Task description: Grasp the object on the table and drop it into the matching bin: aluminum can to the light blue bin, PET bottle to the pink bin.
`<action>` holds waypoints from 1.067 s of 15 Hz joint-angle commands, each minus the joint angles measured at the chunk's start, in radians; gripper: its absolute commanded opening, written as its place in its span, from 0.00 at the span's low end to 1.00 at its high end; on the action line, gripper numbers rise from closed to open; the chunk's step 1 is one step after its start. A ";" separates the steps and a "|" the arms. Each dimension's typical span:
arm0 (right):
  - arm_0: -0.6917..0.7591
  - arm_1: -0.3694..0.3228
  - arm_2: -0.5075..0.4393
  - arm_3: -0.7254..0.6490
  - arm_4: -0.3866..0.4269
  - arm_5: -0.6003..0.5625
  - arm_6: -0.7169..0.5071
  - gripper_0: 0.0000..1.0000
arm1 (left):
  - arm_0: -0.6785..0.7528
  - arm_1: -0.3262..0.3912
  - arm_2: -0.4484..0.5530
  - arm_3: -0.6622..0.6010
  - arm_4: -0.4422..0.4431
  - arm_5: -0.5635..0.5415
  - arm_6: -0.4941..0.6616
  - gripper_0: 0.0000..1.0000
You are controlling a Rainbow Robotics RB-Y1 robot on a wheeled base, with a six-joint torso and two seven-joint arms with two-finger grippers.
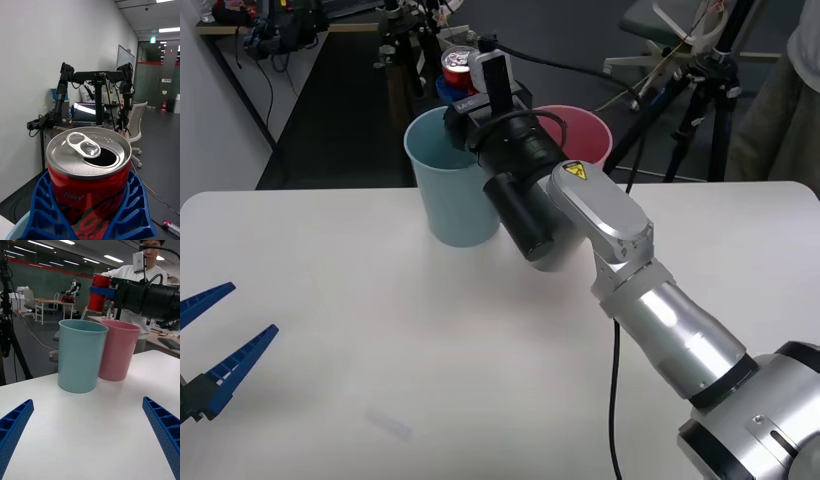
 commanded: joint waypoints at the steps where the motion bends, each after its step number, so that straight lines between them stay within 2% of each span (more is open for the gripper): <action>1: -0.052 0.013 0.000 0.078 -0.007 0.015 -0.008 0.00 | 0.000 0.000 0.000 0.000 0.000 0.000 0.000 1.00; 4: -0.083 0.027 0.000 0.125 -0.014 0.027 -0.019 0.00 | 0.000 0.000 0.000 0.000 0.000 0.000 0.000 1.00; 14: -0.084 0.038 0.003 0.125 -0.019 0.028 -0.053 0.00 | 0.000 0.000 0.000 0.000 0.000 0.000 0.000 1.00; 15: -0.083 0.038 0.005 0.124 -0.023 0.027 -0.061 0.34 | 0.000 0.000 0.000 0.000 0.000 0.000 0.000 1.00; 16: -0.083 0.040 0.005 0.124 -0.033 0.025 -0.068 1.00 | 0.000 0.000 0.000 0.000 0.000 0.000 0.000 1.00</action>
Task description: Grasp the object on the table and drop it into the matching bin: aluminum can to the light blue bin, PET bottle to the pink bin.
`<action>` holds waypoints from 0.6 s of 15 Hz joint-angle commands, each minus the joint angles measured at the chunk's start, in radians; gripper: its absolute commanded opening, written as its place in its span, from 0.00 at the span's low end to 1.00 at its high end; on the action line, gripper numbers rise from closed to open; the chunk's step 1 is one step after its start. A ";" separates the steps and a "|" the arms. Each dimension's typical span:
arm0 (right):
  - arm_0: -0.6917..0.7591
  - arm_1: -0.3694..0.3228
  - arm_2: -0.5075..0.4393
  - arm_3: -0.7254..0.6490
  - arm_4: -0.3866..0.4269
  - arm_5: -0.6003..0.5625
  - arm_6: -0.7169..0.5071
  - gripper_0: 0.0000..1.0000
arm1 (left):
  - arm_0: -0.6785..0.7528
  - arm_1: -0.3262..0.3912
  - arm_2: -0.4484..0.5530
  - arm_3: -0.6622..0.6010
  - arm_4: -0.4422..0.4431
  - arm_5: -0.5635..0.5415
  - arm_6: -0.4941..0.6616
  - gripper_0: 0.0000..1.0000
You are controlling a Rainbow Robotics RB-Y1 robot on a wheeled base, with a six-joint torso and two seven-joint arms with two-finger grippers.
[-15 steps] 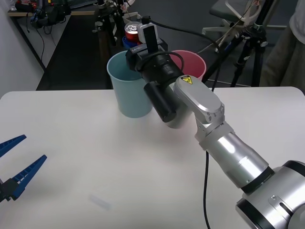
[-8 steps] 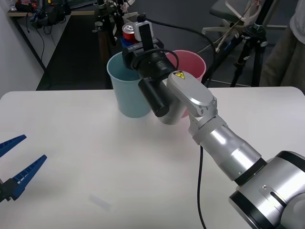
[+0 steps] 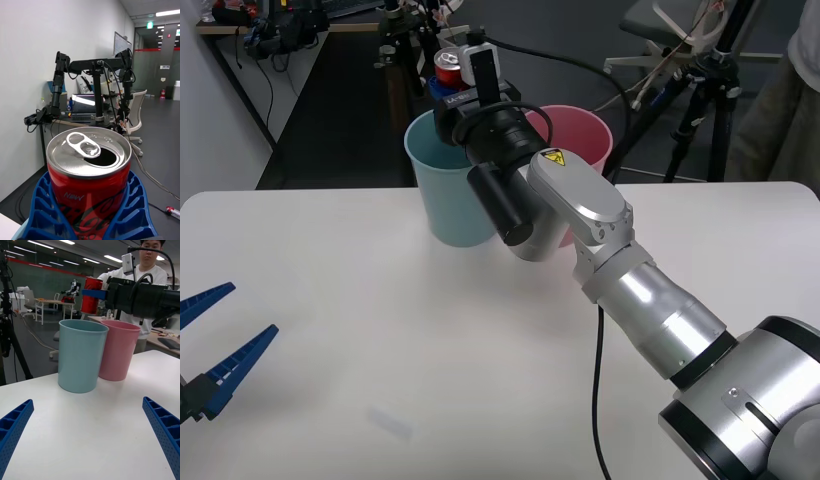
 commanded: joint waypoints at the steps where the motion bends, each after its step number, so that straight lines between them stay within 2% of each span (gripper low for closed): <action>1: 0.000 0.000 0.001 -0.001 -0.026 -0.009 -0.019 1.00 | 0.000 0.000 0.000 0.000 0.000 0.000 0.000 1.00; 9: 0.000 0.001 0.004 -0.001 -0.025 -0.018 -0.043 1.00 | 0.000 0.000 0.000 0.000 0.000 0.000 0.000 1.00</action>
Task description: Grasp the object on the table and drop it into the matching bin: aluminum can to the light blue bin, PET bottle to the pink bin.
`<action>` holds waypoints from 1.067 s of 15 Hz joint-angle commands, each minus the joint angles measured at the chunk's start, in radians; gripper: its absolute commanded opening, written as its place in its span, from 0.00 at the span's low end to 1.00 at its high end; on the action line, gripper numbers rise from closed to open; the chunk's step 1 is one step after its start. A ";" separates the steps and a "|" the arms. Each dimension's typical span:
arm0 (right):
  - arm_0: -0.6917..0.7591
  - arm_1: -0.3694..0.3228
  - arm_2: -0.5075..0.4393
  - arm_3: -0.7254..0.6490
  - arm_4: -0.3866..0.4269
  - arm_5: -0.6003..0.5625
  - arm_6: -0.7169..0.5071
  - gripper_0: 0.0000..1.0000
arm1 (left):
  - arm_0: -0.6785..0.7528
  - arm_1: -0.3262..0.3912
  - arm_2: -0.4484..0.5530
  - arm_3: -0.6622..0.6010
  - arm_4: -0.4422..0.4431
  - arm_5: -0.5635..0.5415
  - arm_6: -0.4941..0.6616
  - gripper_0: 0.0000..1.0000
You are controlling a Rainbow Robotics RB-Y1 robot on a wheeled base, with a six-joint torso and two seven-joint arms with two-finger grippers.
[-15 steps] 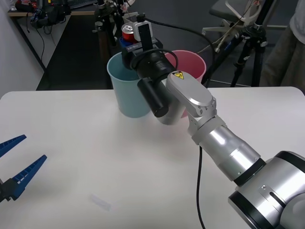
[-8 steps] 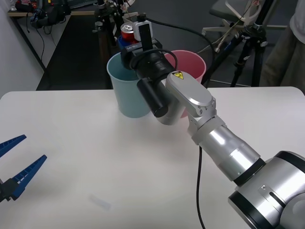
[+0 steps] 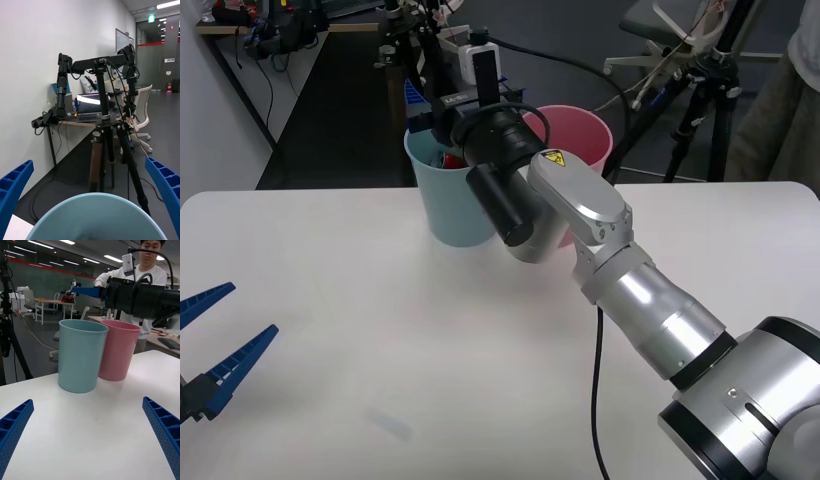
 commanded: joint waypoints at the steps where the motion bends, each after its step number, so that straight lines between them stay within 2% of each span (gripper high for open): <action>1: 0.000 0.000 0.001 -0.001 0.006 -0.001 -0.003 1.00 | 0.000 0.000 0.000 0.000 0.000 0.000 0.000 1.00; 8: 0.017 0.000 0.006 -0.024 0.027 -0.006 -0.012 1.00 | 0.000 0.000 0.000 0.000 0.000 0.000 0.000 1.00; 11: 0.106 -0.017 0.007 -0.154 0.066 -0.009 -0.017 1.00 | 0.000 0.000 0.000 0.000 0.000 0.000 0.000 1.00; 16: 0.336 -0.092 0.010 -0.411 0.098 -0.127 -0.017 1.00 | 0.000 0.000 0.000 0.000 0.000 0.000 0.000 1.00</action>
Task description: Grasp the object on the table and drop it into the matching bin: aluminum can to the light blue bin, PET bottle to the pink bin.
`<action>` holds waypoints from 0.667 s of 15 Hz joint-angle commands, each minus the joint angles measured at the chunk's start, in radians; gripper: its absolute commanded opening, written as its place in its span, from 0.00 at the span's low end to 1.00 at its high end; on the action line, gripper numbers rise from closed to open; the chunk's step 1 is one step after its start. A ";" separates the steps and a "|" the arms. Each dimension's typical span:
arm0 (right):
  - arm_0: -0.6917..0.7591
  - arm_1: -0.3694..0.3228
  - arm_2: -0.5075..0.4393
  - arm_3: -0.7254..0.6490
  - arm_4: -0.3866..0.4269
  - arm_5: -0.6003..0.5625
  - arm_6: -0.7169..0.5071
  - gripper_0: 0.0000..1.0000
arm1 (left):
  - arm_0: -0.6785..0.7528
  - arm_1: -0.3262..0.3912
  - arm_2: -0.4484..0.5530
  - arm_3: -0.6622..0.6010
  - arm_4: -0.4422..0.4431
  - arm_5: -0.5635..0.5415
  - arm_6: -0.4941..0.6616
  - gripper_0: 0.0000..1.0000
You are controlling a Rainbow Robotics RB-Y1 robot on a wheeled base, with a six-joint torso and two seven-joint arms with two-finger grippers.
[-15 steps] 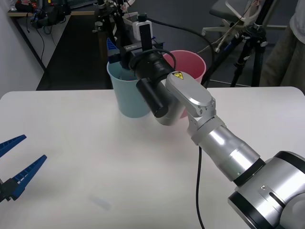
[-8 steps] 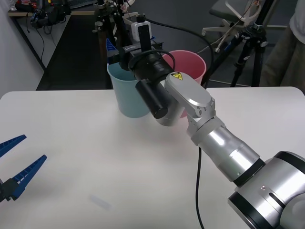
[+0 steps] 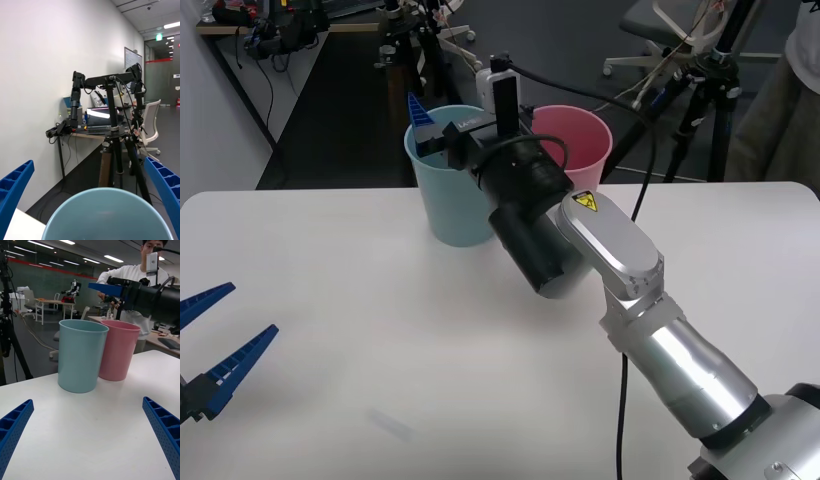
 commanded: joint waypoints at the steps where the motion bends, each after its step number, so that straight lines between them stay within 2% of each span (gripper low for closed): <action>1: 0.125 -0.055 0.002 -0.134 0.005 -0.071 0.000 1.00 | 0.000 0.000 0.000 0.000 0.000 0.000 0.000 1.00; 6: 0.359 -0.251 -0.027 -0.352 -0.012 -0.228 -0.028 1.00 | 0.000 0.000 0.000 0.000 0.000 0.000 0.000 1.00; 10: 0.514 -0.326 -0.213 -0.367 -0.026 -0.531 -0.054 1.00 | 0.000 0.000 0.000 0.000 0.000 0.000 0.000 1.00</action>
